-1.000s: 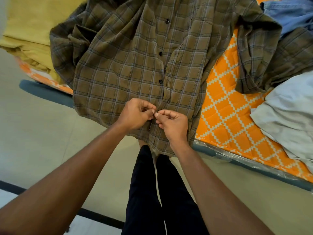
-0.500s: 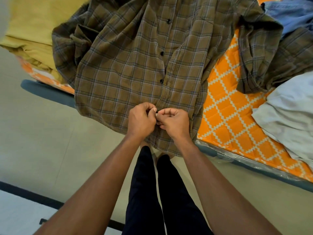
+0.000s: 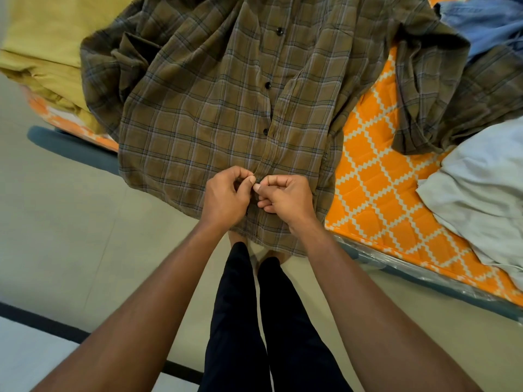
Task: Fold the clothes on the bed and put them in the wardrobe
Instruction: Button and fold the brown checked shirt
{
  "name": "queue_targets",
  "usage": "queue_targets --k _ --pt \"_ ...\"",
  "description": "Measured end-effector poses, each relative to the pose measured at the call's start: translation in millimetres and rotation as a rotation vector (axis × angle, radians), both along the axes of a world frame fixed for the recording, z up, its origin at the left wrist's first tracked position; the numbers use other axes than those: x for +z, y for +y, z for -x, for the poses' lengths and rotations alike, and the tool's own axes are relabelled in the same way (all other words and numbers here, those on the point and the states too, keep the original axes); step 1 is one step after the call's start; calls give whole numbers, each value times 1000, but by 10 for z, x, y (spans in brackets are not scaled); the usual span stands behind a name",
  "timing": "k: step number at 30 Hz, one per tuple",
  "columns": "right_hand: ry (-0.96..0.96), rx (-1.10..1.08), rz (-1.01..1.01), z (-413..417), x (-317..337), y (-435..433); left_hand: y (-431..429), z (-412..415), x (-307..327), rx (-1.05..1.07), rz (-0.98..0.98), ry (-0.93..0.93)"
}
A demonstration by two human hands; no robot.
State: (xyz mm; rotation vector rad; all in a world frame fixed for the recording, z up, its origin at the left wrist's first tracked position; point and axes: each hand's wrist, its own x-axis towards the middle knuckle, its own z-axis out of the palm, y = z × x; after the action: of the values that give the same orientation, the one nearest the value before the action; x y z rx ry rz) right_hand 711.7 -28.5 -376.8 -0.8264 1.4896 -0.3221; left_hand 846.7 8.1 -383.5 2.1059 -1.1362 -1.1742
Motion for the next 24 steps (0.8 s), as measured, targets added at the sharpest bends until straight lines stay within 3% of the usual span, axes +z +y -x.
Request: queue_targets --k 7,24 --pt "-31 -8 -23 28 44 -28 63 -12 38 15 7 45" --pt "-7 61 -85 43 44 -116 -158 30 65 -322 -32 -296"
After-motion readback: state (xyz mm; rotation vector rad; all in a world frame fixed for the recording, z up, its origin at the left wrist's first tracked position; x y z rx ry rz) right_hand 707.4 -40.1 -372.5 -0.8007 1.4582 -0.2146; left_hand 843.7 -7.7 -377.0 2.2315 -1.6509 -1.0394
